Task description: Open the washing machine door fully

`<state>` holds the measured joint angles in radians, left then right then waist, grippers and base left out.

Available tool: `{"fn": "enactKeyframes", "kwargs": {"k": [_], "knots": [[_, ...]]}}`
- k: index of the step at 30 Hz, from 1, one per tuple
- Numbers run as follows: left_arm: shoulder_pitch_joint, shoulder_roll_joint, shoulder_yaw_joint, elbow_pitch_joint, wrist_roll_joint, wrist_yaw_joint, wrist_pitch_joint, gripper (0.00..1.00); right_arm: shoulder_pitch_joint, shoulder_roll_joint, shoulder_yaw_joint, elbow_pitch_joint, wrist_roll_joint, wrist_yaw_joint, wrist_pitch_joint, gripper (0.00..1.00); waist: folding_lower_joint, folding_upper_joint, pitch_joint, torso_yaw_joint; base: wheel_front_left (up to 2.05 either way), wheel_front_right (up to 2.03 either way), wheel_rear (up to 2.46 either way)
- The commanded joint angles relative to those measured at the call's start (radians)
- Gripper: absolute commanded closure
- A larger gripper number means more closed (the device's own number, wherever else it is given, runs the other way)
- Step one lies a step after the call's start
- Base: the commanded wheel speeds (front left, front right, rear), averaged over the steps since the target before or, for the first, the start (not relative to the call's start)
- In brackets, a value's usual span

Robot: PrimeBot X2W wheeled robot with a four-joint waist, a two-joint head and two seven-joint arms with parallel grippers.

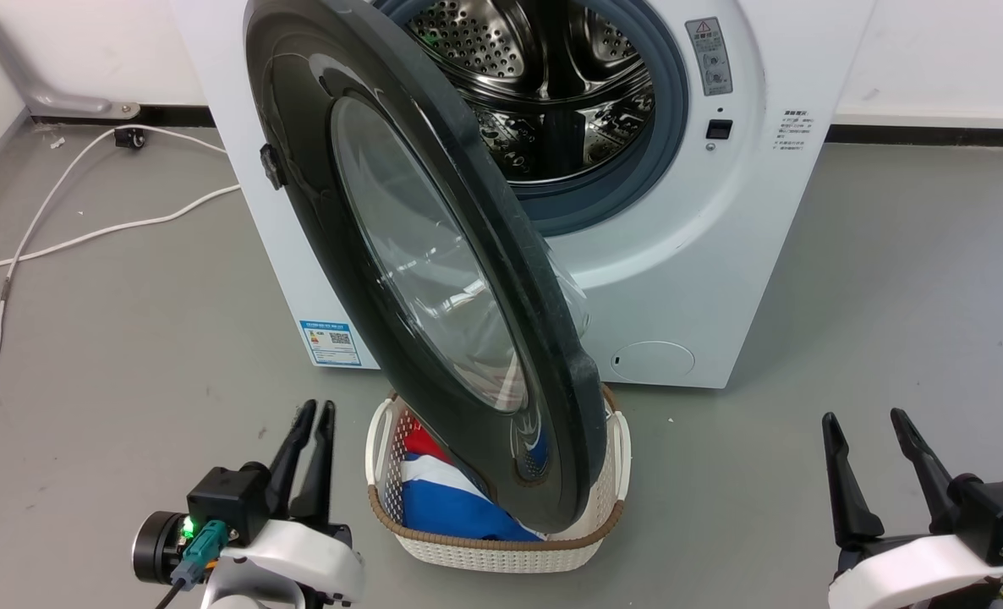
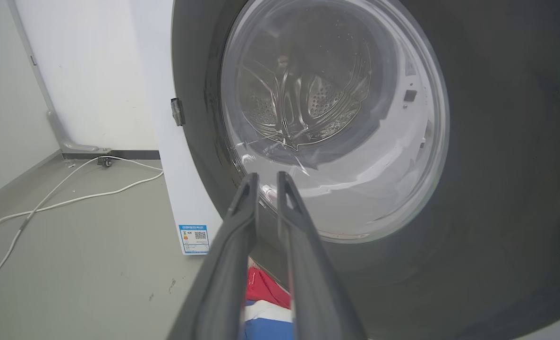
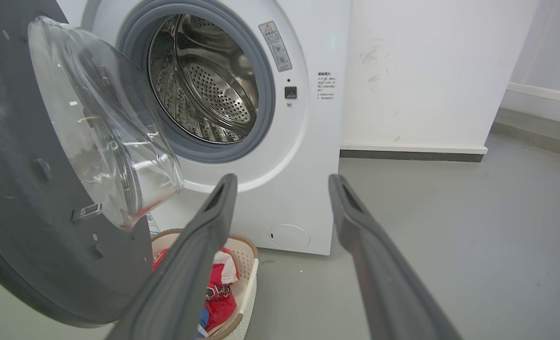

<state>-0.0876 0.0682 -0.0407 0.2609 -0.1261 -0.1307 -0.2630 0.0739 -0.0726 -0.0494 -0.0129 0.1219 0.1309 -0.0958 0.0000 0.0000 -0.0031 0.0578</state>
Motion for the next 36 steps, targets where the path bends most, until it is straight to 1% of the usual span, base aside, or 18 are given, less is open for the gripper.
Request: {"fn": "enactKeyframes", "kwargs": {"k": [1, 7, 12, 17, 21, 24, 25, 28, 32, 36], "knots": [[-0.011, 0.002, 0.004, 0.000, -0.002, 0.000, -0.002, 1.00, 0.015, 0.005, 0.000, -0.006, -0.009, 0.000, 0.002, 0.00, 0.0000, 0.0000, -0.001, 0.000, 0.00, 0.00, 0.00], [-0.032, -0.006, 0.023, -0.026, -0.019, 0.000, -0.002, 1.00, 0.013, 0.008, 0.000, -0.014, -0.012, 0.000, 0.008, 0.00, 0.0000, 0.0000, 0.001, 0.000, 0.00, 0.00, 0.00], [-0.091, -0.013, 0.032, -0.105, -0.033, 0.013, -0.002, 1.00, 0.010, 0.012, -0.003, -0.020, -0.017, 0.000, 0.012, 0.00, 0.0000, 0.0000, 0.007, 0.003, 0.00, 0.00, 0.00], [-0.179, -0.016, 0.017, -0.217, -0.030, 0.037, -0.002, 1.00, 0.002, 0.016, -0.001, -0.029, -0.017, 0.000, 0.017, 0.00, 0.0000, 0.0000, 0.018, 0.004, 0.00, 0.00, 0.00], [-0.251, -0.018, -0.017, -0.315, -0.045, 0.071, -0.002, 1.00, -0.008, 0.018, 0.001, -0.035, -0.017, 0.000, 0.014, 0.00, 0.0000, 0.0000, 0.024, -0.001, 0.00, 0.00, 0.00], [-0.296, -0.018, -0.069, -0.387, -0.061, 0.100, -0.002, 1.00, -0.011, 0.019, 0.000, -0.038, -0.017, 0.000, 0.011, 0.00, 0.0000, 0.0000, 0.027, -0.008, 0.00, 0.00, 0.00], [-0.322, -0.018, -0.147, -0.450, -0.081, 0.123, -0.002, 1.00, -0.006, 0.020, -0.006, -0.039, -0.017, 0.000, 0.010, 0.00, 0.0000, 0.0000, 0.030, -0.010, 0.00, 0.00, 0.00], [-0.352, -0.017, -0.241, -0.507, -0.116, 0.142, -0.002, 1.00, 0.001, 0.021, -0.015, -0.039, -0.017, 0.000, 0.009, 0.00, 0.0000, 0.0000, 0.031, -0.009, 0.00, 0.00, 0.00], [-0.369, -0.017, -0.369, -0.536, -0.148, 0.165, -0.002, 1.00, 0.003, 0.023, -0.019, -0.031, -0.011, 0.000, 0.007, 0.00, 0.0000, 0.0000, 0.028, -0.011, 0.00, 0.00, 0.00], [-0.369, -0.017, -0.493, -0.530, -0.186, 0.165, 0.019, 1.00, 0.007, 0.023, -0.022, -0.027, -0.008, 0.000, 0.008, 0.00, 0.0000, 0.0000, 0.028, -0.011, 0.00, 0.00, 0.00]]}}
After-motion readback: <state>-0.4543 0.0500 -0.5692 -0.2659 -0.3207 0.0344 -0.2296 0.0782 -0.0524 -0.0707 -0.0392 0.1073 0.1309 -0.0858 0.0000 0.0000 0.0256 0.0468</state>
